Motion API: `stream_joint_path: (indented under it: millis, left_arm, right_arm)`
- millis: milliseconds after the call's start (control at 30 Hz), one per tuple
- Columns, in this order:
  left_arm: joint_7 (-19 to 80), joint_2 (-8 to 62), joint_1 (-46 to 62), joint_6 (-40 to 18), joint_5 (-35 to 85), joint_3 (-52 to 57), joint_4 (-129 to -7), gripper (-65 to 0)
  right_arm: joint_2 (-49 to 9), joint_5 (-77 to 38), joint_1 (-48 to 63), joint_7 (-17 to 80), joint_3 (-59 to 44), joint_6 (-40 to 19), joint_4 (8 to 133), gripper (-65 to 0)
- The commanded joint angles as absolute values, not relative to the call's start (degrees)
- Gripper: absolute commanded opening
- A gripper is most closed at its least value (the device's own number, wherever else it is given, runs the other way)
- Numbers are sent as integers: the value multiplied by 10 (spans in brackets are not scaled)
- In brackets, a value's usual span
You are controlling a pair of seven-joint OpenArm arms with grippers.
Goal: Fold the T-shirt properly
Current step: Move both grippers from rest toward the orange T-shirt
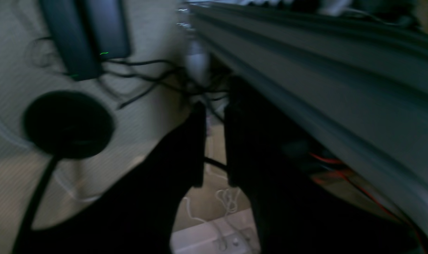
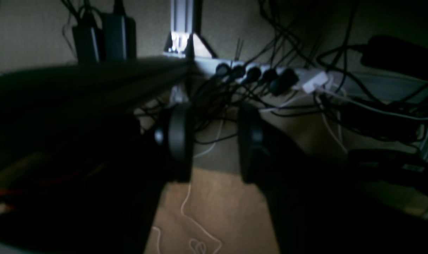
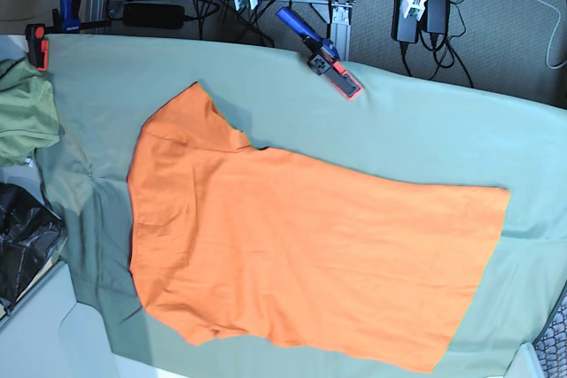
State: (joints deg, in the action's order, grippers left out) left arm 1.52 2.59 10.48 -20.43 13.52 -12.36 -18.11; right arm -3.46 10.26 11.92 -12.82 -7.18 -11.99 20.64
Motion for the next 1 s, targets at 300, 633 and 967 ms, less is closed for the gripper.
stream_joint_path:
  millis: [300, 633, 967]
  left_arm:
    - [13, 40, 254, -221, 200, -123, -398, -516]
    - [29, 40, 336, -251, 234, -123, -550, -516]
    - [67, 56, 346, -277, 233, -123, -606, -516]
  right_arm:
    - [-93, 96, 237, -135, -74, -207, 373, -431]
    - [-157, -10, 335, -135, -74, -208, 490, -432]
    - [-165, -22, 402, -127, -74, -209, 613, -432]
